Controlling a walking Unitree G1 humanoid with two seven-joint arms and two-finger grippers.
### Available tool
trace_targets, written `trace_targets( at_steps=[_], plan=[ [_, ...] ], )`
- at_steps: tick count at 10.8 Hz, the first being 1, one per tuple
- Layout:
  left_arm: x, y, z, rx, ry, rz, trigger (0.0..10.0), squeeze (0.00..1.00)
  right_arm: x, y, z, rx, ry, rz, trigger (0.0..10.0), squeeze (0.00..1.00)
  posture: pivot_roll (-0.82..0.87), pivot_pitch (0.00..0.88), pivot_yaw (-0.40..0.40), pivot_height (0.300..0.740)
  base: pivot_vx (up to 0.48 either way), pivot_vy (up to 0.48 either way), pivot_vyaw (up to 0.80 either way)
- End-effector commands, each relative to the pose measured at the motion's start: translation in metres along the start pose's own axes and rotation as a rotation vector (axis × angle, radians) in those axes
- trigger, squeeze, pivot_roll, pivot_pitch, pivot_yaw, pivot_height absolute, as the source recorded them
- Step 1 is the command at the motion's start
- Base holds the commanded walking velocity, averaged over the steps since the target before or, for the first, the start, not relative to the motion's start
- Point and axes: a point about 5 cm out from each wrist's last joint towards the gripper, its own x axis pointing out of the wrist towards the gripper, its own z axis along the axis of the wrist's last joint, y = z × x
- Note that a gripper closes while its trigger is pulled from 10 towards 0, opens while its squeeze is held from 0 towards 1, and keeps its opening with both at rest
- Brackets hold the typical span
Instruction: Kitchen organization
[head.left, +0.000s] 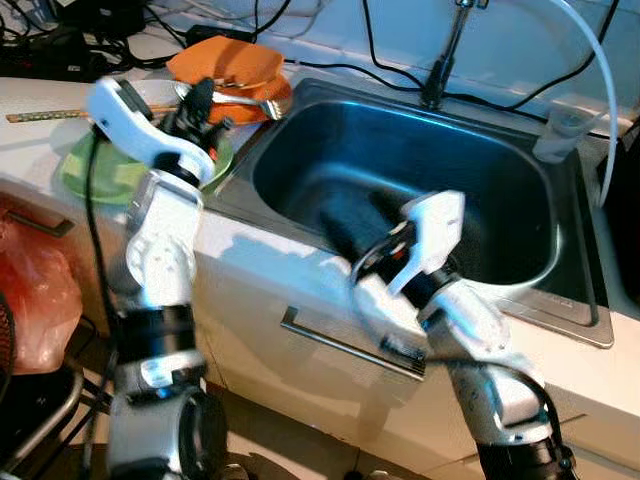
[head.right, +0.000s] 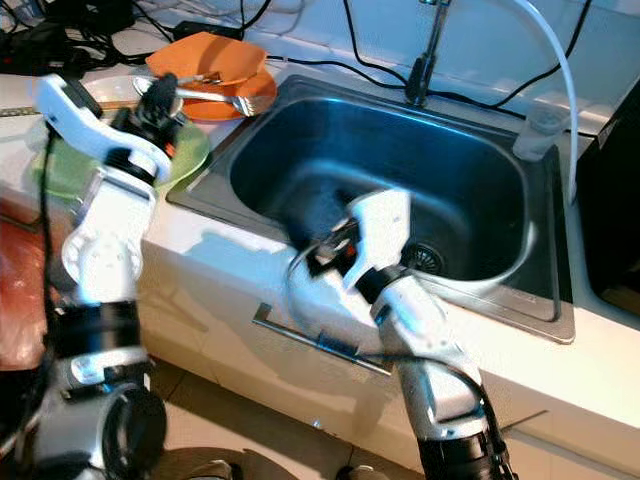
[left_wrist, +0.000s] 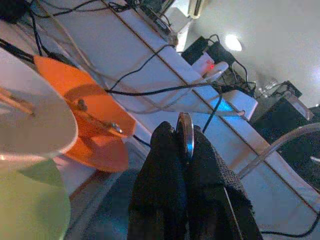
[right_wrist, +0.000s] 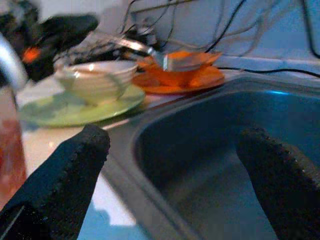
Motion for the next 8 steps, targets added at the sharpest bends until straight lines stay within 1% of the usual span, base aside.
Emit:
trace_targets(
  at_steps=[1,3,4,5,6,7,8],
  plan=[
    [-0.002,-0.01,-0.009,0.014,0.017,-0.034,0.0,0.0,0.002,-0.008,0.001,0.058,-0.003,-0.042,10.0,1.0,-0.01,0.073,-0.038,0.74,0.0,0.0,0.0],
    [-0.002,-0.021,-0.022,-0.023,0.046,-0.065,0.0,0.0,0.009,-0.014,0.003,0.181,-0.031,-0.077,10.0,1.0,0.0,0.062,-0.037,0.74,0.0,0.0,0.0],
    [0.003,-0.038,-0.029,-0.053,0.055,-0.118,0.0,0.0,0.014,-0.018,0.0,0.376,-0.042,-0.125,10.0,1.0,0.0,0.056,-0.035,0.74,0.0,0.0,0.0],
    [0.005,-0.046,-0.031,-0.076,0.055,-0.14,0.0,0.0,0.016,-0.019,-0.004,0.486,-0.041,-0.151,10.0,1.0,0.0,0.055,-0.033,0.74,0.0,0.0,0.0],
    [0.007,-0.054,-0.034,-0.12,0.059,-0.157,0.0,0.0,0.02,-0.022,-0.009,0.59,-0.039,-0.183,10.0,0.45,-0.01,0.055,-0.027,0.74,0.0,0.0,0.0],
    [0.007,-0.055,-0.035,-0.15,0.062,-0.155,0.0,0.0,0.022,-0.021,-0.01,0.612,-0.042,-0.184,10.0,0.0,-0.01,0.055,-0.025,0.74,0.0,0.0,0.0],
    [0.007,-0.053,-0.04,-0.211,0.083,-0.13,0.0,0.0,0.028,-0.018,-0.01,0.679,-0.051,-0.19,10.0,0.0,-0.01,0.057,-0.021,0.74,0.0,0.0,0.0]
  ],
)
